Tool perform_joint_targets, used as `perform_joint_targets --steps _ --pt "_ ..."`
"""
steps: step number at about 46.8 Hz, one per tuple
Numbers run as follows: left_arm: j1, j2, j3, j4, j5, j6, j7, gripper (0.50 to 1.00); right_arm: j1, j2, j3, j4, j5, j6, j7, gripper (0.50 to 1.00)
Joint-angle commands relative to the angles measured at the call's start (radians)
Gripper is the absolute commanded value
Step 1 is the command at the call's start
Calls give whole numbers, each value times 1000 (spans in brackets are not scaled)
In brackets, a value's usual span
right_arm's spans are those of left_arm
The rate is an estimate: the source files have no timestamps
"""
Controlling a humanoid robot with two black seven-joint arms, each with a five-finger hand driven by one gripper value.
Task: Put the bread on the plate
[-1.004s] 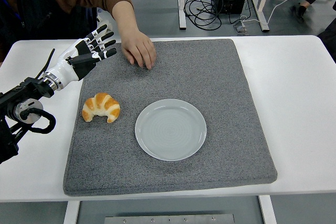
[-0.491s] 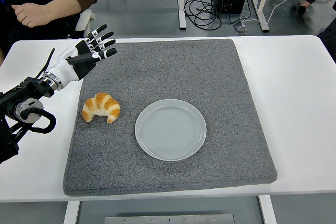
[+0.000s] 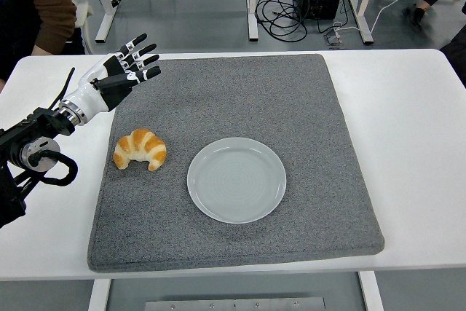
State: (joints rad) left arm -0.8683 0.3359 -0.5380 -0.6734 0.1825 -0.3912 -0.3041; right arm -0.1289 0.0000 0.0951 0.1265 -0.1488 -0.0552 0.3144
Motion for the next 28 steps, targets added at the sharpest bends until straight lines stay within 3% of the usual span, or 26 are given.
perform_joint_targets --steps 1,28 --pt "0 0 -8 0 -2 0 -1 974 0 0 0 -1 0 0 0 1000" --pt "3 -1 -11 0 -21 0 -3 974 0 0 0 -1 0 0 0 1000"
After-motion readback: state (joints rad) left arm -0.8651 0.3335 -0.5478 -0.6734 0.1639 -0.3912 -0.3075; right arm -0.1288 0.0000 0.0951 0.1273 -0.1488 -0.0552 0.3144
